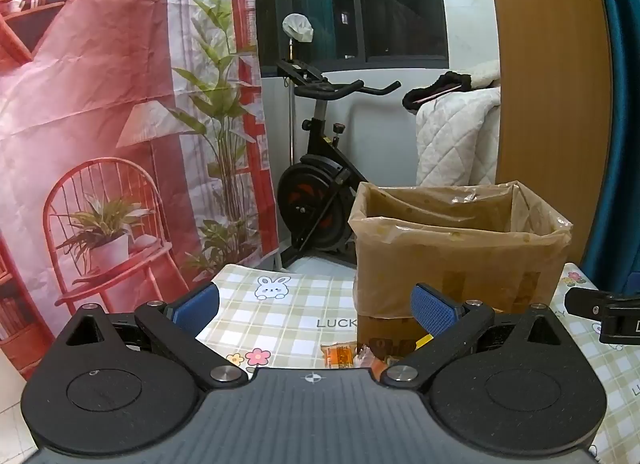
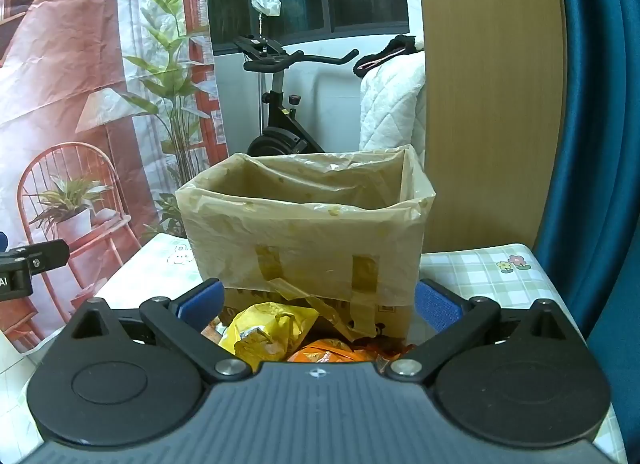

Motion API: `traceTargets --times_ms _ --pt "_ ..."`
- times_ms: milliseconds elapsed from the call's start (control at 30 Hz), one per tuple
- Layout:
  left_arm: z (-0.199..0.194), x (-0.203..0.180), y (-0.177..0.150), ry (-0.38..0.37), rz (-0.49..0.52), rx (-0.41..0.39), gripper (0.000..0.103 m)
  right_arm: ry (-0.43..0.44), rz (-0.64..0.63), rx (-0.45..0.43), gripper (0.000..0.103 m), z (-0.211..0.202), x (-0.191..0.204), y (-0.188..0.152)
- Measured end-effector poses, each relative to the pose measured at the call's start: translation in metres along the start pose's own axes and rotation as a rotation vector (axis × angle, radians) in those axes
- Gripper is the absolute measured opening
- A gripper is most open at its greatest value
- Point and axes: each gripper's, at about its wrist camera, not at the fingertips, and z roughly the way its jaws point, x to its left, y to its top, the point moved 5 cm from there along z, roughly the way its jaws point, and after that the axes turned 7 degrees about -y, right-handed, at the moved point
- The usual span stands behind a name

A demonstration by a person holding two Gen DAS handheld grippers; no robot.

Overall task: Organize snacks
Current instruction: 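Move both tools toward the snack pile beside the lined box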

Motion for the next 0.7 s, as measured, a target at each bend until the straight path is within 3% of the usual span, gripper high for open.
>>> traceTargets --times_ms 700 --pt "-0.005 -0.002 0.006 0.002 -0.005 -0.001 0.103 -0.001 0.000 0.001 0.103 0.001 0.000 0.000"
